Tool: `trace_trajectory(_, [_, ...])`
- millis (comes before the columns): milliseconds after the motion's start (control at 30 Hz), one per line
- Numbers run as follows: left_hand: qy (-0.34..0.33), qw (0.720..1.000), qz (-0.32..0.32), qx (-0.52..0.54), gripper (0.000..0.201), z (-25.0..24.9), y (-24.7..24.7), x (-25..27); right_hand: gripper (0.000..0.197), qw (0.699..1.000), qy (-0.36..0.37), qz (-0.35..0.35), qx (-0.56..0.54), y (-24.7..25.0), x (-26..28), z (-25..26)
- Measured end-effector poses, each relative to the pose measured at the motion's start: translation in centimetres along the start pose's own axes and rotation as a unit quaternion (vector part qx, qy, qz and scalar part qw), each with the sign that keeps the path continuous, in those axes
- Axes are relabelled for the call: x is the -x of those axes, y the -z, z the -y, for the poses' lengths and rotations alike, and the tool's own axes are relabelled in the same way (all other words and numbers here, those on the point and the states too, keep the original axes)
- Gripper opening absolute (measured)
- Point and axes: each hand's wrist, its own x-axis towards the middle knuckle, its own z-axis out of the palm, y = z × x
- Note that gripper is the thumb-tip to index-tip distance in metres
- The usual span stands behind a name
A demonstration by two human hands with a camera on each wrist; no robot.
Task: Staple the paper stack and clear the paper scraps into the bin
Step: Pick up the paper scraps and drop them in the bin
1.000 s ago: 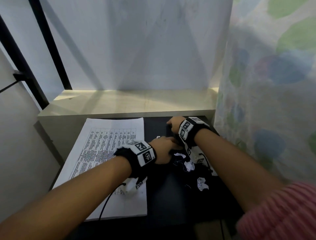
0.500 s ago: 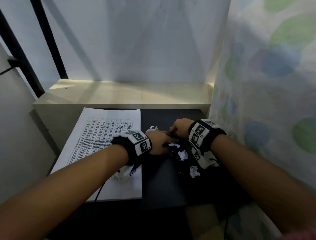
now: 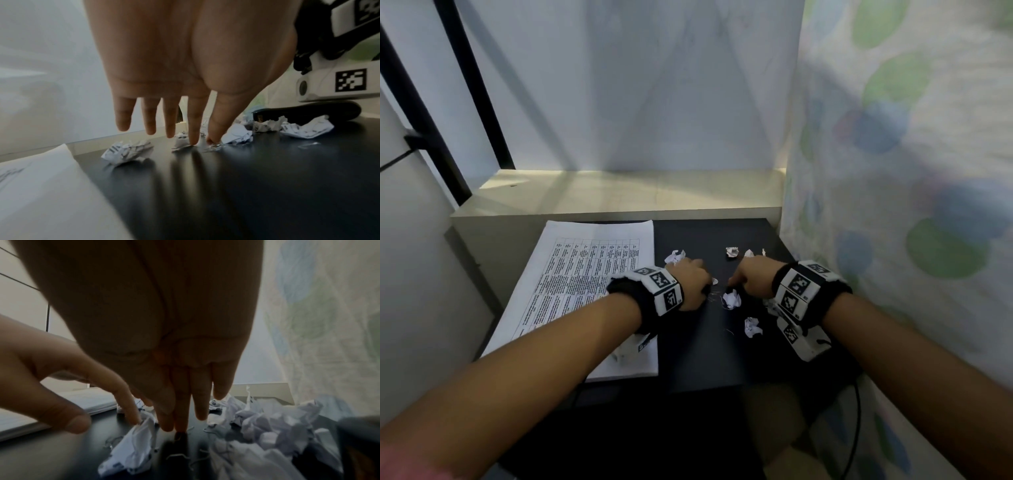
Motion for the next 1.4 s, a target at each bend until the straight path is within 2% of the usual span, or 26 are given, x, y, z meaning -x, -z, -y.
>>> trace_trajectory(133, [-0.019, 0.995, -0.07, 0.066, 0.037, -1.9, 0.8, 1.0, 0.035, 0.996, -0.02, -0.065, -0.055, 0.4, 0.5, -0.4])
trace_trajectory(233, [-0.046, 0.991, -0.053, 0.115, 0.039, -3.4, 1.4, 0.9, 0.036, 0.988, -0.047, -0.115, -0.09, 0.8, 0.8, -1.0])
trace_trajectory(367, [-0.059, 0.993, -0.016, 0.106, 0.036, -4.5, 1.3, 0.0, 0.031, 0.983, -0.06, -0.134, -0.107, 0.5, 1.5, -1.9])
trace_trajectory(467, [-0.035, 0.995, -0.011, 0.089, 0.034, -4.5, 1.2, -0.5, 0.031, 0.985, -0.066, -0.117, -0.108, 0.1, 2.2, -2.3])
trace_trajectory(567, [-0.011, 0.994, -0.032, 0.101, 0.034, -4.0, 1.6, -0.6, 0.035, 0.989, -0.074, -0.099, -0.082, -0.2, 2.7, -2.3])
trace_trajectory(733, [0.053, 0.991, -0.057, 0.108, 0.024, -1.5, 2.1, -0.5, 0.042, 0.993, -0.088, -0.052, -0.055, -0.7, 2.7, -2.1])
trace_trajectory(867, [0.126, 0.986, -0.049, 0.101, 0.027, 0.9, 2.1, -0.2, 0.029, 0.993, -0.093, -0.049, -0.048, -1.3, 2.2, -1.9])
trace_trajectory(1000, [0.155, 0.982, -0.036, 0.103, 0.033, 2.4, 1.9, 0.4, 0.018, 0.992, -0.084, -0.059, -0.072, -0.4, 1.6, -2.1])
trace_trajectory(1067, [0.144, 0.98, -0.059, 0.127, 0.039, 2.5, 1.5, 0.7, 0.018, 0.988, -0.084, -0.082, -0.098, 0.8, 1.0, -2.1])
trace_trajectory(1167, [0.084, 0.982, -0.083, 0.149, 0.034, 1.6, 1.5, 1.1, 0.012, 0.979, -0.073, -0.123, -0.145, 2.6, 0.0, -1.7])
trace_trajectory(1200, [0.059, 0.984, -0.08, 0.145, 0.032, 1.1, 1.5, 1.2, 0.006, 0.976, -0.067, -0.135, -0.157, 3.1, -0.3, -1.4])
trace_trajectory(1300, [-0.014, 0.988, -0.065, 0.138, 0.029, -0.6, 1.6, 1.3, 0.005, 0.969, -0.06, -0.159, -0.177, 3.8, -1.6, -0.5])
trace_trajectory(1367, [-0.041, 0.99, -0.043, 0.129, 0.032, -1.1, 1.3, 1.3, 0.014, 0.967, -0.062, -0.168, -0.18, 3.7, -2.5, 0.0])
trace_trajectory(1400, [-0.046, 0.991, -0.036, 0.12, 0.032, -1.3, 1.1, 1.3, 0.01, 0.966, -0.065, -0.17, -0.186, 3.6, -3.1, 0.2])
